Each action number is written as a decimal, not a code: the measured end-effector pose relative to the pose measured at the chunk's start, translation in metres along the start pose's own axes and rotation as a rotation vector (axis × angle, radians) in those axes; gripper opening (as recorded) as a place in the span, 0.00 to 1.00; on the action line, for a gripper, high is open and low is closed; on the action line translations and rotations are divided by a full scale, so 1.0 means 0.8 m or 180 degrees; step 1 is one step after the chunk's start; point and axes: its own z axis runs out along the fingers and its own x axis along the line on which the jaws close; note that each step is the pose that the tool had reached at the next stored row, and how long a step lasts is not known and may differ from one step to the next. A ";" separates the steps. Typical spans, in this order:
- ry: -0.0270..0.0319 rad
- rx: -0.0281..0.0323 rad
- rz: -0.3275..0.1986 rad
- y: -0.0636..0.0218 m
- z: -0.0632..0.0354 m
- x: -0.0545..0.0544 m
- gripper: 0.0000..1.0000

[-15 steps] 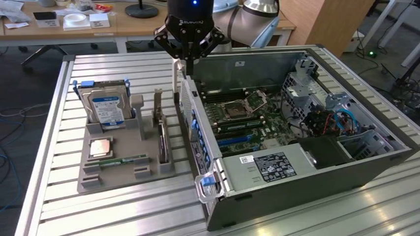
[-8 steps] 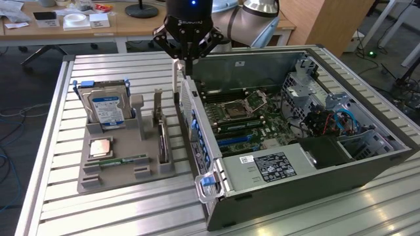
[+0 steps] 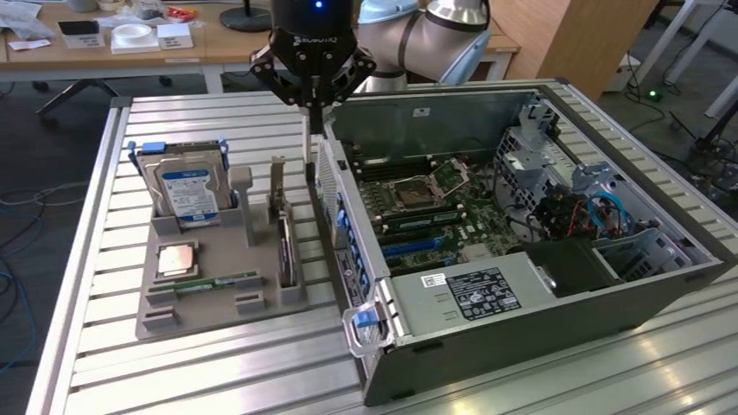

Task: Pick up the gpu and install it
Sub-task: 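Reach for the gpu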

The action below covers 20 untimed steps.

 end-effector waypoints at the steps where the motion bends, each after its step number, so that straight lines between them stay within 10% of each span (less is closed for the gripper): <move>1: 0.0000 0.0000 0.0000 0.000 0.000 0.004 0.11; 20: 0.0000 0.0000 0.0000 -0.004 0.000 0.051 0.11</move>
